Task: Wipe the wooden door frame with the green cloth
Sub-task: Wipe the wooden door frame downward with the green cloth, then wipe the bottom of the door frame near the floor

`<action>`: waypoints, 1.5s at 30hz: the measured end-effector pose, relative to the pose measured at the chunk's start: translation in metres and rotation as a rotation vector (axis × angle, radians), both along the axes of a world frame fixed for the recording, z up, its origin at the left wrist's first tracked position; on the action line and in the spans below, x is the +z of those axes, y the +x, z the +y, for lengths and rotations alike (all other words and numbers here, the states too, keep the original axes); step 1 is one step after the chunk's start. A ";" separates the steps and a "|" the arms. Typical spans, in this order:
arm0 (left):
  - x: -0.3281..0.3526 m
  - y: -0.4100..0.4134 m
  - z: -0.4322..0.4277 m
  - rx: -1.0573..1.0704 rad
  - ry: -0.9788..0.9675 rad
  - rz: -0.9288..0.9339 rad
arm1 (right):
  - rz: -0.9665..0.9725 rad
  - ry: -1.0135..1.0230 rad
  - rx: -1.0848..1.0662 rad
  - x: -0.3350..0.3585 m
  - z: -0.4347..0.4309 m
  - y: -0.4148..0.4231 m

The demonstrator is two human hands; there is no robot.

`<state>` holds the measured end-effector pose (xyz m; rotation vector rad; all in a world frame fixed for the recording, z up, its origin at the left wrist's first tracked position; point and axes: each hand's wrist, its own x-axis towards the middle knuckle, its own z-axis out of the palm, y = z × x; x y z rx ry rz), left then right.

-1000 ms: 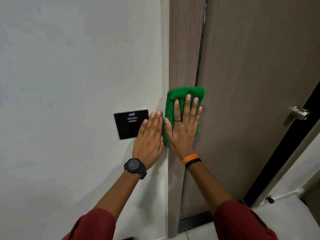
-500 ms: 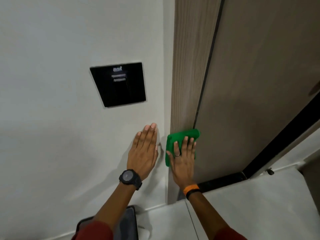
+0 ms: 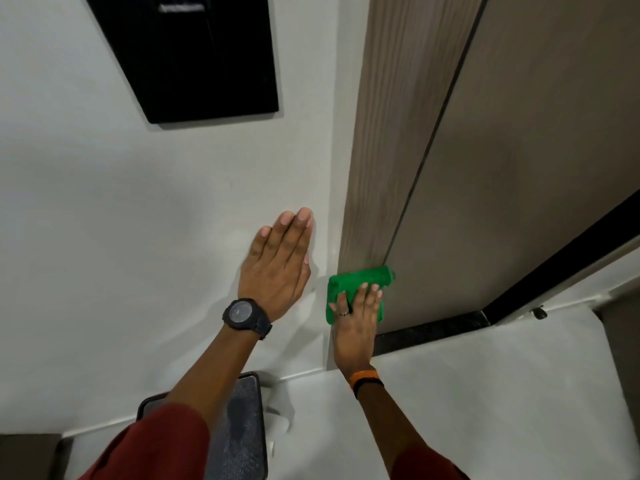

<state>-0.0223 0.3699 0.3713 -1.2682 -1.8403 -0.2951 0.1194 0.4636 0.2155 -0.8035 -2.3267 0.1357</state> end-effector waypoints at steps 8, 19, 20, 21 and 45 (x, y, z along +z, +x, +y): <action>0.000 0.007 -0.009 -0.026 -0.060 -0.057 | 0.284 0.084 0.101 0.067 0.010 -0.018; -0.013 0.012 -0.007 -0.042 -0.047 -0.112 | 0.277 -0.301 -0.014 -0.007 -0.013 -0.002; -0.013 0.012 -0.007 -0.049 -0.045 -0.117 | 0.322 -0.452 -0.051 -0.012 -0.015 0.003; -0.013 0.013 -0.007 -0.048 -0.049 -0.114 | 0.373 -0.558 -0.100 -0.011 -0.016 0.005; -0.167 0.078 -0.265 0.290 -0.411 -1.001 | -0.319 -0.665 0.385 -0.023 -0.190 -0.006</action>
